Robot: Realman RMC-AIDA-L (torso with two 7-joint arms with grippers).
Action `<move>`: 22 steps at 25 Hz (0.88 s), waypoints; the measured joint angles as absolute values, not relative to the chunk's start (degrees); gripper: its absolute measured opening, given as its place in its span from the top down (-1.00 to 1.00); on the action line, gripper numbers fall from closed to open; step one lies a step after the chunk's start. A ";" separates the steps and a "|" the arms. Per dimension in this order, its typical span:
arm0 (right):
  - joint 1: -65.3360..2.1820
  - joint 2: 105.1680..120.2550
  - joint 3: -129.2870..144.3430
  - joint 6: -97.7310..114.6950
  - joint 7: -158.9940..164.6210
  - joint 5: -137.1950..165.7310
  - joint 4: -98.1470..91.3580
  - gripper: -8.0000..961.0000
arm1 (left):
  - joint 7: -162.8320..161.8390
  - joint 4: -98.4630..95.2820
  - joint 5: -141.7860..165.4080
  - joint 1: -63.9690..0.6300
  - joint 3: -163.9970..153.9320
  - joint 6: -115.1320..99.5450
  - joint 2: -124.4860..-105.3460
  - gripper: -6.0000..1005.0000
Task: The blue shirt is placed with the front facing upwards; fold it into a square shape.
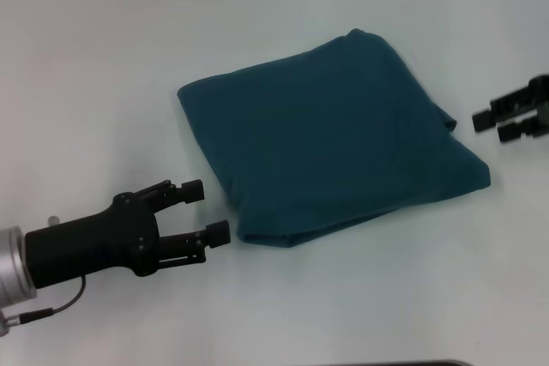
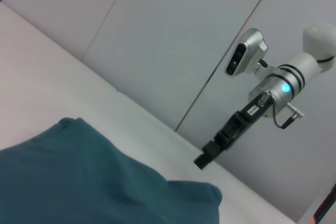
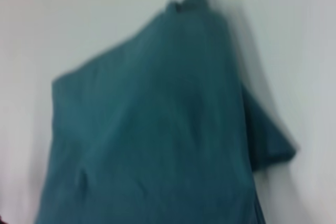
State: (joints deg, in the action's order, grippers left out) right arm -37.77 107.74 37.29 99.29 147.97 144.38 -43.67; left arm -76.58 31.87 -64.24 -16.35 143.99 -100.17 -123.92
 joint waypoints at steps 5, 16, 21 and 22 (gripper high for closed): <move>-38.25 108.04 34.52 99.87 140.78 136.28 -44.93 -0.30 | -81.17 34.34 -64.28 -16.71 146.26 -103.84 -123.93 -0.83; -37.77 107.61 33.98 100.08 135.77 113.52 -44.84 -0.29 | -95.71 38.79 -64.37 -20.04 147.97 -109.60 -123.71 -0.83; -37.59 107.51 34.09 100.10 135.93 113.65 -44.55 -0.29 | -103.19 38.95 -63.52 -20.97 146.96 -109.29 -123.29 -0.83; -37.53 107.51 34.06 100.11 135.94 113.65 -44.55 -0.28 | -105.47 38.97 -63.10 -21.35 146.25 -109.27 -123.24 -0.83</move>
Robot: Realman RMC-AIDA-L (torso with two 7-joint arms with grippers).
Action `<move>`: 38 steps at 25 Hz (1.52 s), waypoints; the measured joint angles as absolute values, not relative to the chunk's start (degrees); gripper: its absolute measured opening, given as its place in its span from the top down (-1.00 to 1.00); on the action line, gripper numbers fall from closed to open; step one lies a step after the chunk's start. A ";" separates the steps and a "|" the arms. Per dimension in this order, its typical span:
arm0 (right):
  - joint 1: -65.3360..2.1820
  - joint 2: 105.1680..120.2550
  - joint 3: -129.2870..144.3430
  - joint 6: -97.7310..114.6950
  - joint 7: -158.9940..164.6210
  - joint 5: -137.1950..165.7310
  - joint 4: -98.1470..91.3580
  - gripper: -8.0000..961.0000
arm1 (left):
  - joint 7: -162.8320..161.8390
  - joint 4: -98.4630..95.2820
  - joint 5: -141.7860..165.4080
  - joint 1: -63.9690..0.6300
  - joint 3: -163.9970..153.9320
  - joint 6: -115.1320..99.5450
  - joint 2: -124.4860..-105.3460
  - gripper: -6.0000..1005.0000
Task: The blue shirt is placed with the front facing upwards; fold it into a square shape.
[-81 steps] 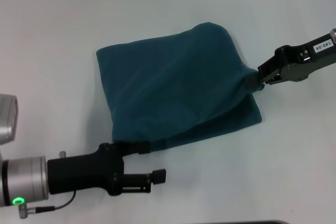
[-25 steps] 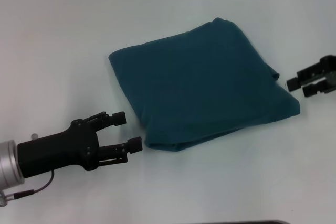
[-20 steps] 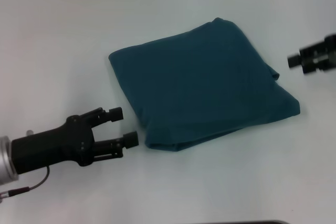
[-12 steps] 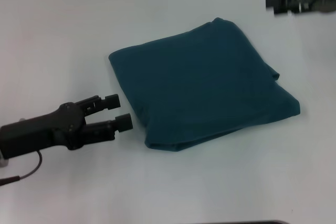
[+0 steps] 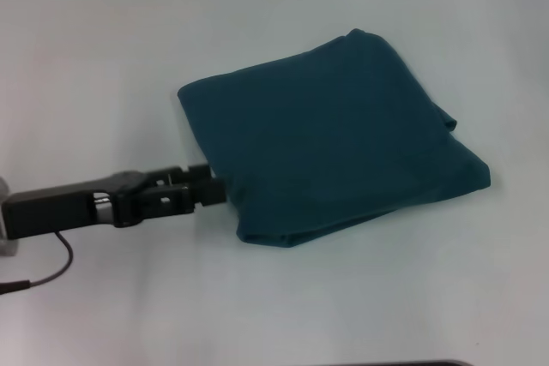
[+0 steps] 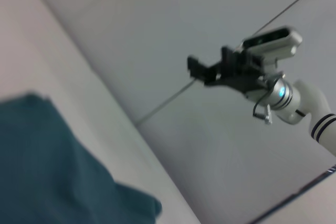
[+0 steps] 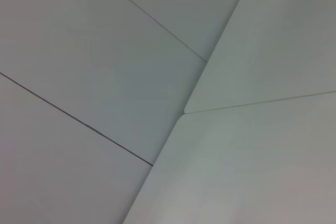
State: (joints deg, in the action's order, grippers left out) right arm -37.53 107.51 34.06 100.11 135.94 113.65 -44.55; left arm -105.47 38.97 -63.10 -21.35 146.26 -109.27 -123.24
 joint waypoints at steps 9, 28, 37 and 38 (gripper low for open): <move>-37.10 107.40 34.19 100.11 136.09 113.65 -44.09 -0.28 | -123.79 32.05 -64.18 -26.48 141.27 -104.08 -124.21 -0.83; -36.69 107.44 34.49 100.29 136.85 113.55 -43.89 -0.28 | -133.95 30.58 -60.67 -24.15 134.98 -94.86 -123.89 -0.82; -36.60 107.54 34.54 100.39 136.86 113.55 -43.86 -0.28 | -134.18 34.96 -61.12 -22.21 137.46 -99.89 -123.66 -0.83; -36.60 107.57 34.54 100.39 136.86 113.55 -43.86 -0.28 | -134.25 35.04 -61.13 -22.21 137.90 -99.85 -123.69 -0.83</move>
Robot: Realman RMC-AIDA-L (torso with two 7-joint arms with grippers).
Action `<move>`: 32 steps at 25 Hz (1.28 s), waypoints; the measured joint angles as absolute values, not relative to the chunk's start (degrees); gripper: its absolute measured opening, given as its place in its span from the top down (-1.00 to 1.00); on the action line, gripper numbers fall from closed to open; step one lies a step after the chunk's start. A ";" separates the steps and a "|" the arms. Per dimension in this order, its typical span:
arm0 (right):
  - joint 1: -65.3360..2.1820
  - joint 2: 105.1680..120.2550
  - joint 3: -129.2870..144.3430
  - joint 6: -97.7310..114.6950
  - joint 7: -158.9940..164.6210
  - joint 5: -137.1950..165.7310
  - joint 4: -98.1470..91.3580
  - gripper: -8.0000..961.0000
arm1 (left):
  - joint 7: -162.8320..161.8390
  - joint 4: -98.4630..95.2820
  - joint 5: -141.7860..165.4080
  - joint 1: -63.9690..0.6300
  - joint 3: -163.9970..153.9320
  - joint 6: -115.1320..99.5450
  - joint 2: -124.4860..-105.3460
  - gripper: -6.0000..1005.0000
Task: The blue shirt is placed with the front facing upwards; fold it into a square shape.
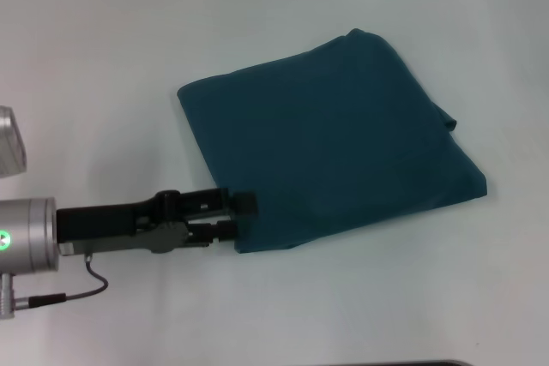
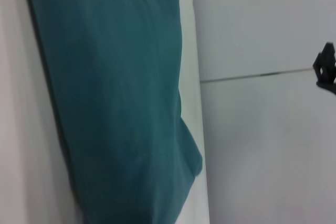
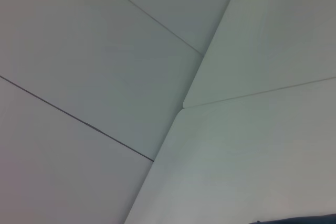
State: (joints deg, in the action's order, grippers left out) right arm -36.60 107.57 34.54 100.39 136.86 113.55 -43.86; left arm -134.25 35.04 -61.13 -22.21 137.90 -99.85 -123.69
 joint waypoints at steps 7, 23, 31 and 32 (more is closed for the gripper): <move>-36.66 107.75 34.54 100.38 136.84 113.55 -43.86 -0.28 | -133.63 31.75 -60.96 -24.05 138.52 -96.62 -124.17 -0.82; -36.19 107.43 34.37 100.52 136.88 113.63 -43.58 -0.29 | -134.79 34.68 -61.17 -23.33 140.31 -97.63 -123.66 -0.82; -36.37 107.51 34.54 100.64 137.18 113.61 -43.21 -0.28 | -135.17 30.95 -63.50 -26.03 141.93 -93.12 -124.00 -0.82; -36.38 107.51 34.54 100.67 137.32 113.60 -43.21 -0.28 | -135.15 30.28 -63.75 -26.39 141.73 -92.04 -124.00 -0.82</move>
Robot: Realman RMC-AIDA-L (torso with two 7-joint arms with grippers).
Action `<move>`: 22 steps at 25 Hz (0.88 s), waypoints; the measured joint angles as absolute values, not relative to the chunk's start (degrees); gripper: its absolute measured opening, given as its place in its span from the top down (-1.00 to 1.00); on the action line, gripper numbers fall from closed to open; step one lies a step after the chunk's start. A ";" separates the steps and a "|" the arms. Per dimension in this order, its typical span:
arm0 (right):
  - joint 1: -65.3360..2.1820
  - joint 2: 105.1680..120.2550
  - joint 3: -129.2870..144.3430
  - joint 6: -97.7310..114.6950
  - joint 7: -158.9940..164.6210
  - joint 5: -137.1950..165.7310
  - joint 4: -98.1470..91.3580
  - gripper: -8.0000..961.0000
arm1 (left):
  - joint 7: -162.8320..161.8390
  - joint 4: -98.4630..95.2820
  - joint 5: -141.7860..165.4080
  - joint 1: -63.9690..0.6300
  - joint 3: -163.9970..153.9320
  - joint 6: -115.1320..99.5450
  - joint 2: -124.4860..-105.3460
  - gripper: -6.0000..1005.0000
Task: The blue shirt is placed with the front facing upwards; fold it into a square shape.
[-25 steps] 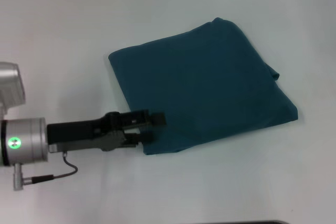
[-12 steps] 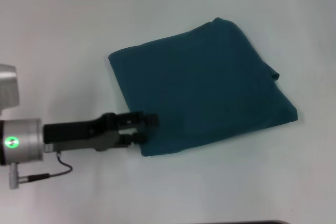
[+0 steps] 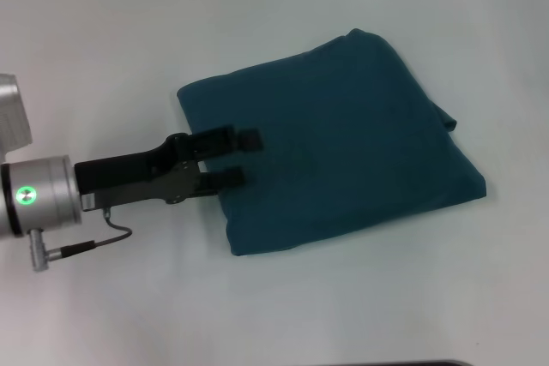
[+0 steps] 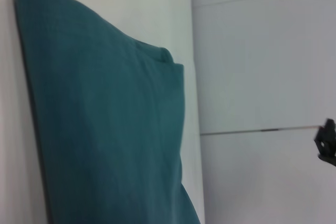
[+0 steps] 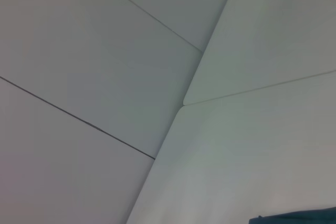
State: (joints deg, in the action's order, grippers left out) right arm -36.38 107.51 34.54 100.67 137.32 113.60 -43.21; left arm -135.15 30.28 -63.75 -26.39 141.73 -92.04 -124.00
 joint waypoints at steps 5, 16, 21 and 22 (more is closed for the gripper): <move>-36.36 107.43 34.58 100.71 137.44 113.58 -43.21 -0.28 | -136.02 29.07 -63.57 -27.09 138.57 -86.07 -123.85 -0.82; -36.21 107.40 34.63 100.80 137.53 113.64 -43.24 -0.28 | -136.89 33.87 -65.04 -25.43 139.30 -91.62 -123.51 -0.82; -36.21 107.35 34.64 100.90 137.55 113.65 -43.25 -0.29 | -137.01 36.01 -65.21 -24.70 140.44 -94.94 -123.36 -0.82; -36.21 107.34 34.66 100.90 137.55 113.65 -43.25 -0.29 | -136.90 35.89 -65.20 -24.70 140.46 -94.89 -123.39 -0.82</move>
State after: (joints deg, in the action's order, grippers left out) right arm -36.21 107.34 34.66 100.90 137.55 113.65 -43.25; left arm -136.90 35.89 -65.20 -24.70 140.46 -94.89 -123.39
